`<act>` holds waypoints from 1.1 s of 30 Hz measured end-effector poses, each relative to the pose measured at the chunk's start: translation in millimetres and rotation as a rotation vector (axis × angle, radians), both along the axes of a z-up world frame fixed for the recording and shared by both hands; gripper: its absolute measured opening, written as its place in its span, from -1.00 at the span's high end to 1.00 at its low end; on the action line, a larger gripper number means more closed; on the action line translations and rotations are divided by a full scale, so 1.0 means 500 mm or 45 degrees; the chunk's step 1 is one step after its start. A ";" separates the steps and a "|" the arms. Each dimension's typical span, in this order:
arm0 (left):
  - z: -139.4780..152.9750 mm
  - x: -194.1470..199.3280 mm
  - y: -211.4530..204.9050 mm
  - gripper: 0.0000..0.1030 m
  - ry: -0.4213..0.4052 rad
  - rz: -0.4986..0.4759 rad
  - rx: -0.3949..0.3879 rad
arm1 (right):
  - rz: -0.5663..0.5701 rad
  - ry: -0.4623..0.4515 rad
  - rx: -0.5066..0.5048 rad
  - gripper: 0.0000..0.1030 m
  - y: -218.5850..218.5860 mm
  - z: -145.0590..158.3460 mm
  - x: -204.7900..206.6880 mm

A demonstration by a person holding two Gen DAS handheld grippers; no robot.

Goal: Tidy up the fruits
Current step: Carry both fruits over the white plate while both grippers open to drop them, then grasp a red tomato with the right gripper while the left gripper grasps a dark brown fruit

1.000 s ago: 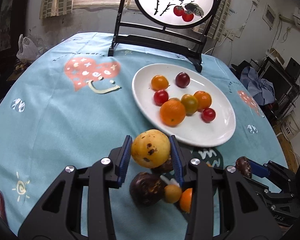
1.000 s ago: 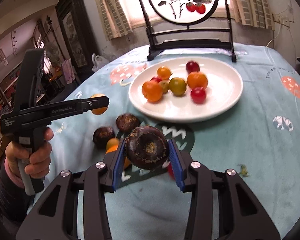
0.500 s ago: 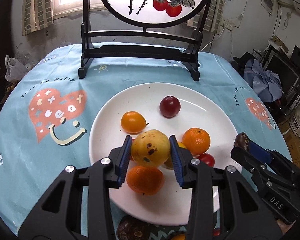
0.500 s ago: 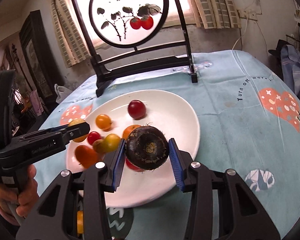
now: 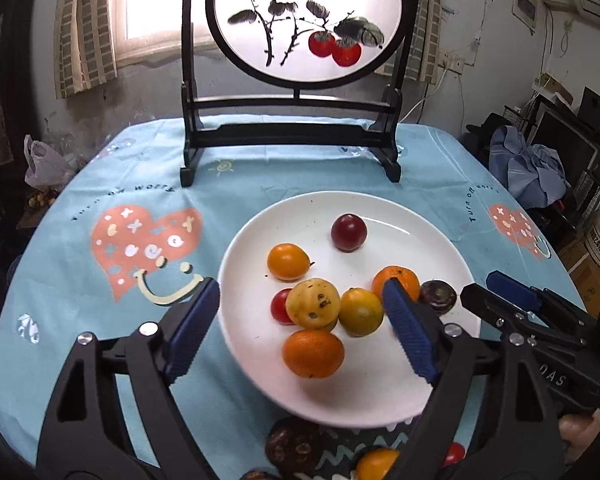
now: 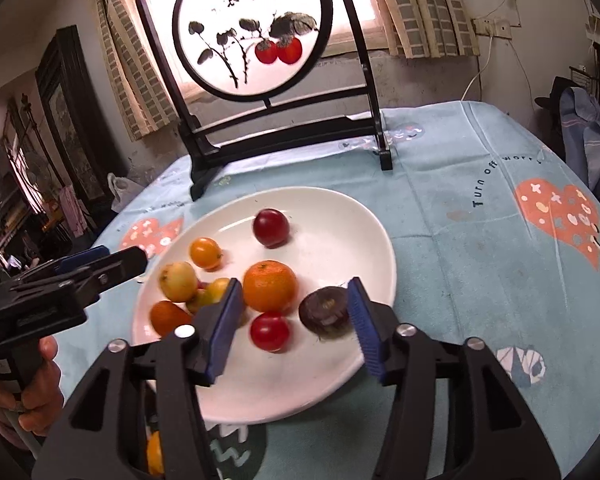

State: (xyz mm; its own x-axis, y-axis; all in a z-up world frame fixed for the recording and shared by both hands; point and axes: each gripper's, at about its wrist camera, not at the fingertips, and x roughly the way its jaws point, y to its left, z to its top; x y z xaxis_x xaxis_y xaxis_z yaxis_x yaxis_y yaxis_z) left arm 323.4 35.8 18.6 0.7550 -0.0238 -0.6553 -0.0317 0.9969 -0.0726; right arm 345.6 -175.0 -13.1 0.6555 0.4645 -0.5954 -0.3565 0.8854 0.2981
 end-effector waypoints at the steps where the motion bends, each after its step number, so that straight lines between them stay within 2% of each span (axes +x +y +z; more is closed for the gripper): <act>1: 0.008 -0.019 0.006 -0.84 -0.020 0.011 0.010 | 0.010 -0.008 -0.002 -0.10 0.002 0.005 -0.013; 4: 0.016 -0.083 0.024 -0.92 -0.067 0.032 0.028 | 0.048 -0.013 -0.006 -0.10 0.009 0.010 -0.056; 7: 0.000 -0.139 0.045 -0.96 -0.077 0.061 0.026 | 0.100 0.021 0.007 -0.10 0.010 0.000 -0.097; 11: -0.056 -0.191 0.084 -0.95 -0.049 0.131 -0.058 | 0.142 0.064 -0.001 -0.10 0.009 -0.026 -0.151; 13: -0.092 -0.199 0.101 -0.95 0.046 0.203 -0.090 | 0.151 0.090 -0.025 -0.10 0.013 -0.036 -0.167; 14: -0.099 -0.204 0.107 -0.95 0.065 0.196 -0.118 | 0.151 0.094 -0.037 -0.10 0.014 -0.039 -0.173; 15: -0.103 -0.209 0.111 -0.95 0.064 0.191 -0.132 | 0.150 0.098 -0.054 -0.10 0.014 -0.042 -0.180; 19: -0.106 -0.233 0.113 -0.95 0.057 0.213 -0.077 | 0.176 0.128 -0.070 -0.10 0.013 -0.049 -0.195; 25: -0.128 -0.239 0.124 -0.95 0.127 0.189 -0.129 | 0.225 0.185 -0.140 -0.10 0.032 -0.076 -0.203; 33: -0.133 -0.241 0.121 -0.95 0.139 0.187 -0.124 | 0.232 0.201 -0.242 -0.10 0.048 -0.094 -0.204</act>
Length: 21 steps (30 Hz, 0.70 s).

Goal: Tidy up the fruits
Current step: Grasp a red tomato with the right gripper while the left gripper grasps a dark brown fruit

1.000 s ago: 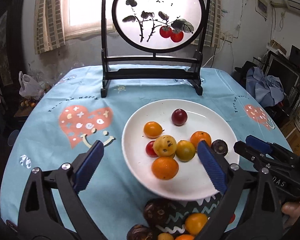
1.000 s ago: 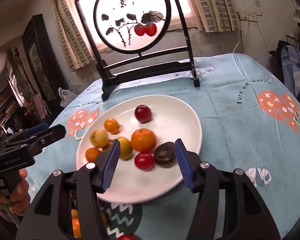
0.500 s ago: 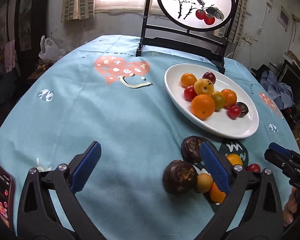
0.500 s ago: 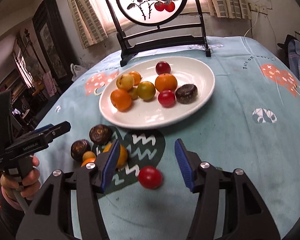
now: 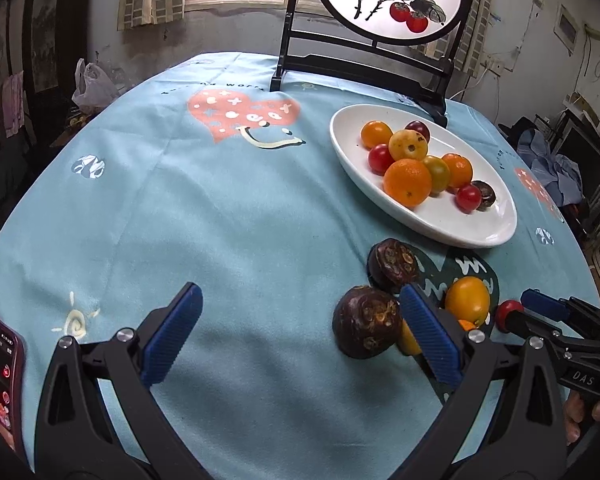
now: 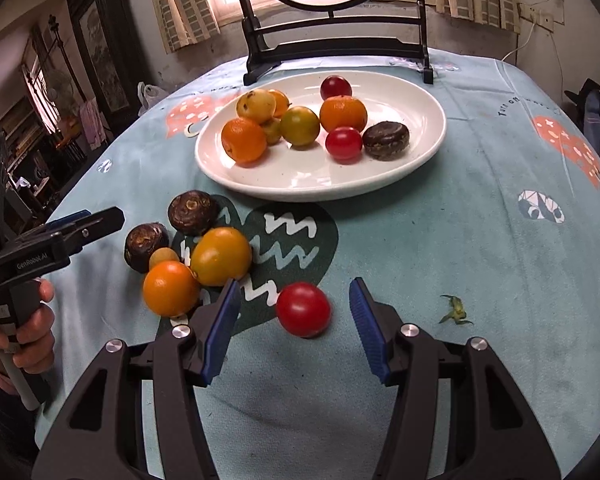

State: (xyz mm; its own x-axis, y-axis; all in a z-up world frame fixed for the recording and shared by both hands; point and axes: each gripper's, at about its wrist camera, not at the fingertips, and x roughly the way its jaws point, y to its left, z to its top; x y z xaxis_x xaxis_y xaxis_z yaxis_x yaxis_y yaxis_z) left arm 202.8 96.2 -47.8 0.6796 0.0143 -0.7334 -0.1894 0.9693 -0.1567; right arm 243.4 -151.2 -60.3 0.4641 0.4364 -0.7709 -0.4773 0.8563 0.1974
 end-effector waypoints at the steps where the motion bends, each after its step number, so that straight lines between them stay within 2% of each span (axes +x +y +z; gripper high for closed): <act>1: -0.001 0.001 0.001 -0.95 0.005 0.001 -0.009 | 0.004 0.000 -0.008 -0.10 0.002 -0.001 -0.001; 9: 0.002 -0.003 0.009 -0.95 -0.004 0.013 -0.013 | 0.023 -0.080 -0.130 -0.10 0.022 -0.008 -0.013; 13: 0.005 -0.008 0.021 -0.95 -0.015 0.043 -0.019 | 0.018 -0.075 -0.156 -0.05 0.023 -0.017 -0.009; 19: 0.005 -0.013 0.033 -0.95 -0.023 0.046 -0.031 | 0.015 -0.062 -0.157 0.33 0.019 -0.022 -0.005; 21: 0.013 -0.018 0.027 -0.95 -0.055 0.002 0.005 | 0.008 -0.057 -0.130 0.36 0.014 -0.019 -0.004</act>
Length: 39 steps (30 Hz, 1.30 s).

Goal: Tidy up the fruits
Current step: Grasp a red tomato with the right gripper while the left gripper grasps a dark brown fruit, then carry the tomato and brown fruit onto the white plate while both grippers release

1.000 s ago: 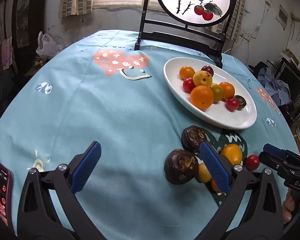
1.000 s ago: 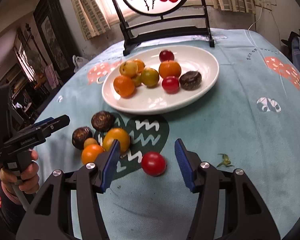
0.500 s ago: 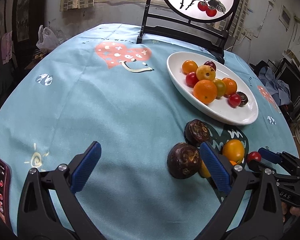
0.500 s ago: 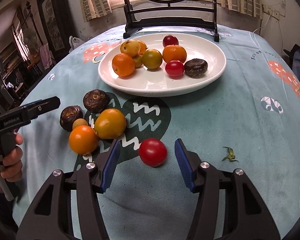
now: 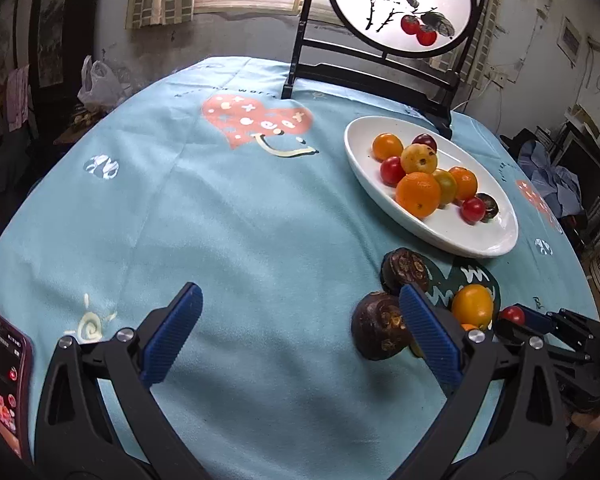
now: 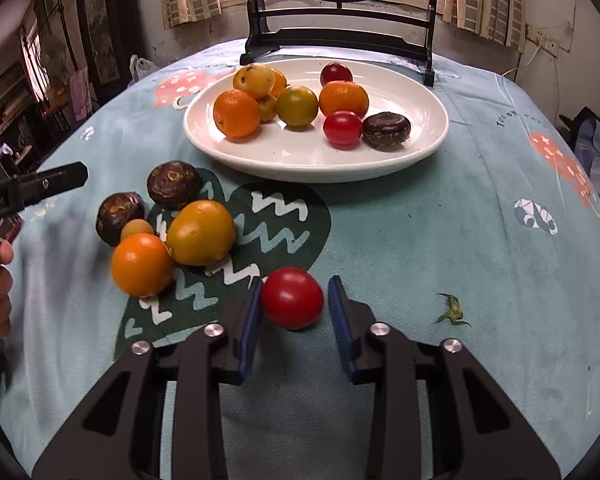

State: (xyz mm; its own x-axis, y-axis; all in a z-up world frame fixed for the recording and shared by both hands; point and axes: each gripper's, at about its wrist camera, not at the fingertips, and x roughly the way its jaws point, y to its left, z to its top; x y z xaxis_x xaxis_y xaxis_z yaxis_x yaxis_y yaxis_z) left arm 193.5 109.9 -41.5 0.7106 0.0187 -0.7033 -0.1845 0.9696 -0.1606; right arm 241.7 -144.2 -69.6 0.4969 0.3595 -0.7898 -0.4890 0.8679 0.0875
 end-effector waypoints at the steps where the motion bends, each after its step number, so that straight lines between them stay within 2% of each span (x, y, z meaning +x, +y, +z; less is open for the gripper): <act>1: 0.005 -0.004 -0.006 -0.95 -0.021 -0.041 0.031 | -0.005 0.000 0.006 0.36 -0.003 0.001 0.000; 3: 0.010 -0.010 -0.022 -0.95 -0.046 -0.142 0.096 | -0.010 0.000 0.011 0.36 -0.005 0.003 0.000; 7: -0.004 -0.015 -0.057 -0.87 -0.018 -0.339 0.172 | -0.008 0.001 0.014 0.36 -0.006 0.004 -0.002; 9: -0.014 -0.015 -0.076 -0.75 0.002 -0.409 0.218 | -0.003 -0.002 0.017 0.36 -0.006 0.005 -0.004; 12: -0.027 -0.009 -0.092 -0.49 0.037 -0.484 0.222 | -0.004 -0.006 0.020 0.36 -0.006 0.007 -0.006; 16: -0.045 0.006 -0.098 -0.08 0.083 -0.522 0.246 | -0.009 -0.008 0.028 0.36 -0.009 0.010 -0.006; 23: -0.063 0.023 -0.098 -0.01 0.133 -0.630 0.222 | -0.002 -0.008 0.031 0.36 -0.009 0.011 -0.008; 30: -0.070 0.040 -0.109 -0.01 0.126 -0.637 0.256 | 0.007 -0.006 0.028 0.36 -0.006 0.011 -0.010; 33: -0.069 0.038 -0.115 0.10 0.117 -0.646 0.260 | 0.023 0.028 -0.016 0.36 0.003 -0.005 -0.008; 35: -0.068 0.035 -0.119 0.11 0.111 -0.642 0.275 | 0.031 0.004 -0.038 0.36 0.009 -0.005 -0.012; 39: -0.065 0.032 -0.113 0.13 0.120 -0.624 0.232 | 0.042 -0.008 -0.029 0.36 0.009 -0.002 -0.016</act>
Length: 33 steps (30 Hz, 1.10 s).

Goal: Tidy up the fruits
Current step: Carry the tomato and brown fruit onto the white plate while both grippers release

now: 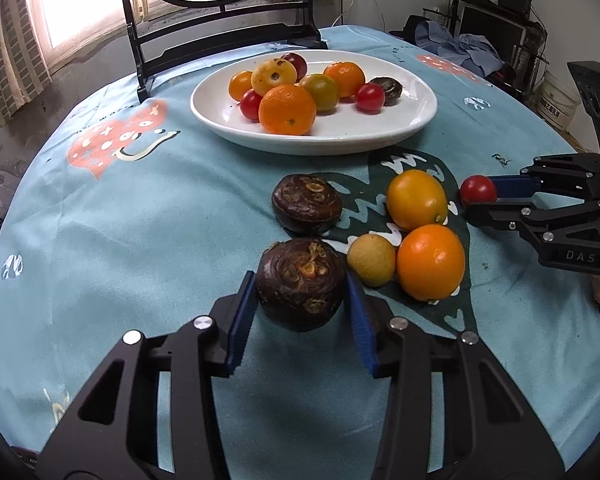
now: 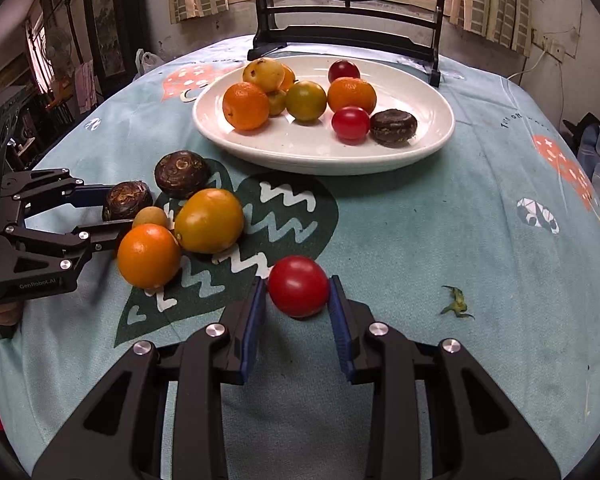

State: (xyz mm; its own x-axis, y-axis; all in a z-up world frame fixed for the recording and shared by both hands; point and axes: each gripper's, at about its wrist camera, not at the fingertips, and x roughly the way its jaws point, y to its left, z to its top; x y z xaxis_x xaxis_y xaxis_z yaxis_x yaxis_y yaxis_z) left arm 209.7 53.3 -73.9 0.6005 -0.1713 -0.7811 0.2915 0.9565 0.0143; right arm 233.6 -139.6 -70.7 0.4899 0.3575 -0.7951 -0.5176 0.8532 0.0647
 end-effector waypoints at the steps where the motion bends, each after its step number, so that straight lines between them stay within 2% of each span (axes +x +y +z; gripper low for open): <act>1: 0.002 -0.002 0.003 0.13 0.003 0.007 -0.017 | -0.002 -0.004 0.013 0.36 -0.002 0.003 0.000; 5: 0.023 -0.023 0.008 0.13 -0.042 0.029 -0.058 | -0.017 -0.027 0.091 0.36 -0.018 0.022 -0.001; 8: 0.052 -0.030 0.010 0.13 -0.083 0.040 -0.133 | -0.039 -0.085 0.194 0.36 -0.030 0.054 0.004; 10: 0.078 -0.014 0.005 0.13 -0.102 0.060 -0.191 | -0.066 -0.134 0.240 0.36 -0.031 0.077 0.014; 16: 0.145 0.081 -0.047 0.13 -0.191 0.100 -0.247 | -0.123 -0.262 0.275 0.35 -0.007 0.126 0.084; 18: 0.151 0.111 -0.052 0.13 -0.199 0.126 -0.276 | -0.131 -0.238 0.267 0.35 -0.009 0.119 0.098; 20: 0.150 0.123 -0.044 0.13 -0.192 0.154 -0.330 | -0.097 -0.145 0.276 0.35 -0.020 0.106 0.089; 24: 0.142 0.112 -0.030 0.13 -0.206 0.167 -0.287 | 0.032 -0.098 0.127 0.36 -0.010 0.068 0.030; 26: 0.144 0.110 -0.019 0.13 -0.195 0.184 -0.318 | 0.073 -0.072 0.040 0.36 0.004 0.041 0.016; 29: 0.147 0.109 -0.011 0.13 -0.191 0.187 -0.352 | 0.049 -0.100 -0.079 0.36 0.017 0.018 0.016; 33: 0.150 0.105 -0.004 0.13 -0.198 0.199 -0.365 | 0.001 -0.050 -0.098 0.36 0.006 -0.004 0.033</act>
State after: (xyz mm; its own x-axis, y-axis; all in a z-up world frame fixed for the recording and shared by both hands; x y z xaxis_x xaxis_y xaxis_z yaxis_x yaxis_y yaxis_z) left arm 262.3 51.4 1.2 0.7445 -0.2669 -0.6119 0.1567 0.9609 -0.2284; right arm 250.1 -136.8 -72.7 0.5211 0.2966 -0.8003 -0.5190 0.8545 -0.0213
